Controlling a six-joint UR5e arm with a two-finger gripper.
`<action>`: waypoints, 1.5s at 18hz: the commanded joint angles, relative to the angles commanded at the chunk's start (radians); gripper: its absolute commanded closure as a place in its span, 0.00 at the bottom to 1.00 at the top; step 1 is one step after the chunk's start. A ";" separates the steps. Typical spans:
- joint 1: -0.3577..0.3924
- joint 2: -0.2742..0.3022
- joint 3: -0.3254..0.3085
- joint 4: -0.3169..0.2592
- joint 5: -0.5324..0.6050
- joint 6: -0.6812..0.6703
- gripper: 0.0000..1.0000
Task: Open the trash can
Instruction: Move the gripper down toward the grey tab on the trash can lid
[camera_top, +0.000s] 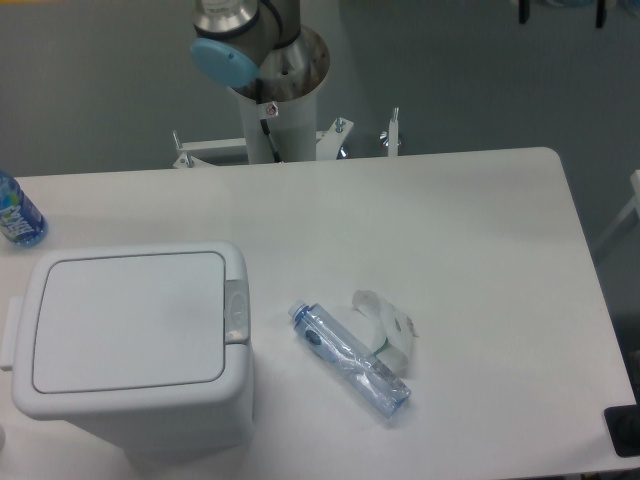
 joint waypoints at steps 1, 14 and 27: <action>-0.002 0.000 0.000 0.002 0.000 0.002 0.00; -0.397 -0.138 0.003 0.161 0.009 -0.869 0.00; -0.678 -0.296 0.072 0.362 -0.112 -1.552 0.00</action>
